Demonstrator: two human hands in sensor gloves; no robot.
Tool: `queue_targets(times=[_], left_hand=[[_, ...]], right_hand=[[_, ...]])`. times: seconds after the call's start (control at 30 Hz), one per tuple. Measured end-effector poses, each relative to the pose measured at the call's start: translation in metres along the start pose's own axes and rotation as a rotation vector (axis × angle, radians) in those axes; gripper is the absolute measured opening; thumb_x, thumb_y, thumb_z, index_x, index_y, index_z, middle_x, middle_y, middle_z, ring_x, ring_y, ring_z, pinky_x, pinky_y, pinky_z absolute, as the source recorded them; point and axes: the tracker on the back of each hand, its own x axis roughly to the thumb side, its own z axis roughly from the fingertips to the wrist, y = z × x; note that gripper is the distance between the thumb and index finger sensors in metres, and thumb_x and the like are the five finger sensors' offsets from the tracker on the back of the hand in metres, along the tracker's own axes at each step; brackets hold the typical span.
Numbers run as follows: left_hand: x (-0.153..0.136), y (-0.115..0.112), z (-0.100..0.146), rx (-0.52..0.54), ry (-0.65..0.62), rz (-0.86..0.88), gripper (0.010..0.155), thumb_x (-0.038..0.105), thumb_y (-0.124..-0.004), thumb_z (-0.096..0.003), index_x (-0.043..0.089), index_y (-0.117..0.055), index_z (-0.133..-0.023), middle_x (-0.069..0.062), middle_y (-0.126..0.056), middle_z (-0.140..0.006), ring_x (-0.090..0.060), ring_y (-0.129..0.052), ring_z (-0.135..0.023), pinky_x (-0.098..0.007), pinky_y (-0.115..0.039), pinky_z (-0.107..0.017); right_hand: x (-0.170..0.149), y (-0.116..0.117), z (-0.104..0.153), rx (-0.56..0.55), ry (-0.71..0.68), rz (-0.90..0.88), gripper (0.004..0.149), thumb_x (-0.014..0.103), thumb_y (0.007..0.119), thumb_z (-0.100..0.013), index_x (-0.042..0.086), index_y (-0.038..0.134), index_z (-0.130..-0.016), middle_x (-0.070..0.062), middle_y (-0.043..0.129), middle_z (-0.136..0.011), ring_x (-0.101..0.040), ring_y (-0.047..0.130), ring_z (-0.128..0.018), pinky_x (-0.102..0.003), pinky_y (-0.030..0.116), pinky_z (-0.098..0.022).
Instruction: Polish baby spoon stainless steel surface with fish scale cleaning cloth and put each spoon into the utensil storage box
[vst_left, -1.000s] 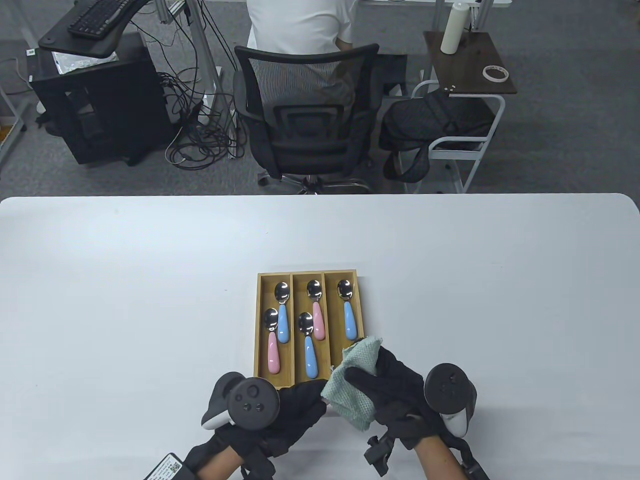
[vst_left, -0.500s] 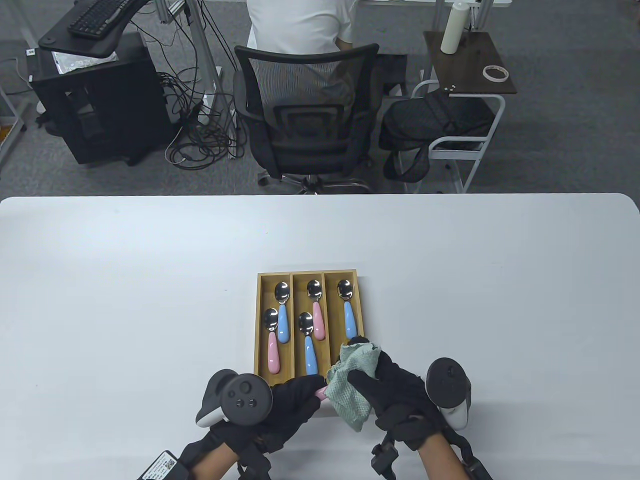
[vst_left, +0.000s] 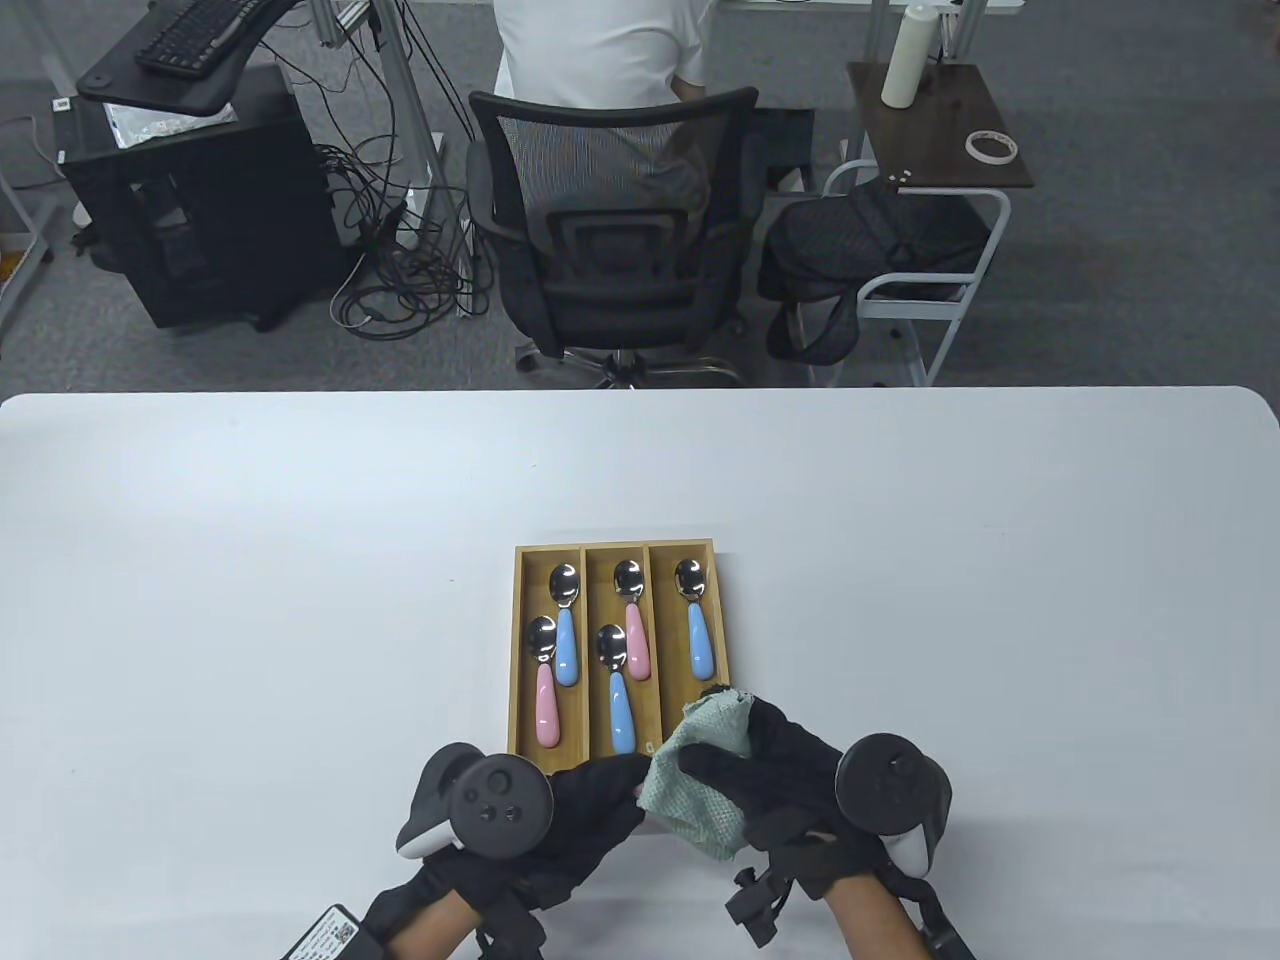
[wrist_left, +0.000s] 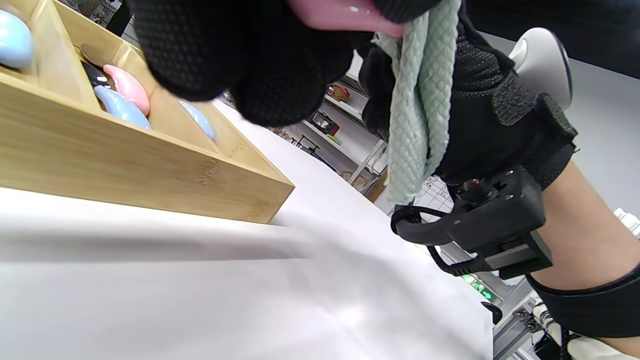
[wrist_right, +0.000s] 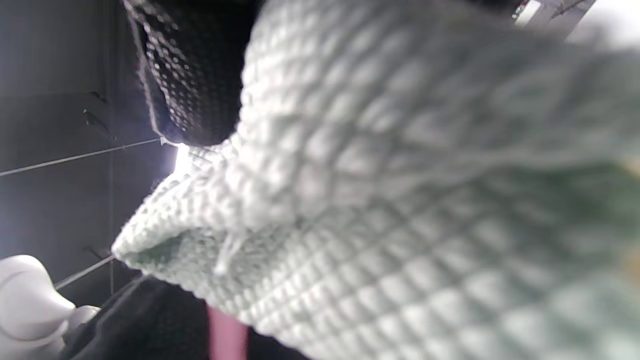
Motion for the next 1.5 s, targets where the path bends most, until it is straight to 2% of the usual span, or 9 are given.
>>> queue_targets(times=[0.27, 0.4, 0.6, 0.8, 1.0, 1.13, 1.33, 1.43, 1.5], left_hand=[[-0.002, 0.0009, -0.0003, 0.001, 0.007, 0.049, 0.056, 0.039, -0.055, -0.0642, 0.007, -0.053, -0.11, -0.008, -0.078, -0.094, -0.022, -0.099, -0.062, -0.043, -0.088, -0.049], [-0.0028, 0.0018, 0.0004, 0.003, 0.014, 0.047, 0.056, 0.038, -0.055, -0.0642, 0.007, -0.053, -0.11, -0.009, -0.078, -0.094, -0.022, -0.099, -0.062, -0.043, -0.088, -0.049], [-0.004, 0.0022, 0.0004, -0.004, 0.022, 0.032, 0.055, 0.038, -0.055, -0.0643, 0.008, -0.052, -0.11, -0.008, -0.077, -0.095, -0.022, -0.098, -0.063, -0.043, -0.087, -0.049], [-0.004, 0.0013, 0.0, -0.026, 0.022, 0.016, 0.055, 0.038, -0.056, -0.0642, 0.008, -0.053, -0.11, -0.008, -0.077, -0.095, -0.023, -0.098, -0.063, -0.043, -0.087, -0.049], [-0.0031, 0.0009, -0.0004, -0.034, 0.016, 0.003, 0.055, 0.038, -0.055, -0.0643, 0.008, -0.053, -0.11, -0.008, -0.077, -0.095, -0.023, -0.098, -0.063, -0.043, -0.087, -0.049], [-0.0006, 0.003, 0.0001, -0.021, 0.009, 0.003, 0.055, 0.039, -0.055, -0.0643, 0.008, -0.053, -0.11, -0.008, -0.078, -0.095, -0.022, -0.098, -0.062, -0.043, -0.088, -0.049], [-0.0045, 0.0036, -0.0014, -0.025, 0.014, 0.057, 0.055, 0.039, -0.055, -0.0643, 0.007, -0.054, -0.11, -0.008, -0.079, -0.093, -0.022, -0.099, -0.062, -0.043, -0.088, -0.048], [-0.0028, 0.004, -0.0008, -0.021, 0.009, 0.048, 0.056, 0.039, -0.054, -0.0644, 0.007, -0.054, -0.11, -0.008, -0.079, -0.093, -0.021, -0.099, -0.061, -0.043, -0.088, -0.048], [-0.0018, 0.0034, -0.0007, -0.021, 0.008, 0.054, 0.056, 0.039, -0.054, -0.0645, 0.006, -0.054, -0.109, -0.009, -0.079, -0.092, -0.021, -0.098, -0.061, -0.043, -0.088, -0.048]], right_hand=[[0.0011, 0.0017, 0.0012, 0.012, 0.002, -0.016, 0.054, 0.043, 0.07, -0.061, 0.001, 0.068, -0.095, -0.009, 0.095, -0.073, -0.013, 0.111, -0.048, -0.027, 0.101, -0.036], [0.0007, 0.0026, -0.0003, 0.076, -0.008, -0.099, 0.054, 0.036, 0.069, -0.062, -0.002, 0.059, -0.1, -0.014, 0.089, -0.081, -0.019, 0.109, -0.057, -0.03, 0.1, -0.042], [-0.0044, 0.0035, -0.0033, 0.164, 0.001, -0.211, 0.056, 0.024, 0.075, -0.061, -0.003, 0.05, -0.103, -0.016, 0.08, -0.092, -0.029, 0.102, -0.073, -0.037, 0.096, -0.052], [-0.0074, 0.0054, -0.0042, 0.136, 0.02, -0.174, 0.062, 0.029, 0.088, -0.053, 0.004, 0.058, -0.101, -0.007, 0.084, -0.087, -0.023, 0.105, -0.067, -0.034, 0.098, -0.049], [-0.0049, 0.006, -0.0009, 0.039, 0.018, -0.079, 0.067, 0.041, 0.092, -0.048, 0.008, 0.063, -0.098, -0.002, 0.087, -0.08, -0.015, 0.105, -0.057, -0.03, 0.097, -0.044], [-0.0024, 0.0051, -0.0001, 0.004, 0.004, -0.052, 0.063, 0.045, 0.086, -0.051, 0.008, 0.064, -0.097, -0.002, 0.089, -0.078, -0.012, 0.106, -0.053, -0.028, 0.097, -0.042], [-0.0029, 0.0038, -0.0006, 0.0, -0.018, -0.018, 0.051, 0.042, 0.066, -0.063, 0.004, 0.065, -0.097, -0.006, 0.092, -0.076, -0.013, 0.108, -0.05, -0.027, 0.098, -0.04], [-0.0007, 0.0037, 0.0012, 0.009, -0.032, -0.013, 0.051, 0.04, 0.064, -0.063, 0.003, 0.062, -0.098, -0.008, 0.09, -0.077, -0.014, 0.108, -0.05, -0.028, 0.098, -0.04], [-0.0001, 0.0032, 0.0017, 0.033, -0.031, -0.06, 0.05, 0.036, 0.065, -0.063, 0.002, 0.059, -0.1, -0.01, 0.087, -0.082, -0.019, 0.107, -0.057, -0.031, 0.098, -0.044]])
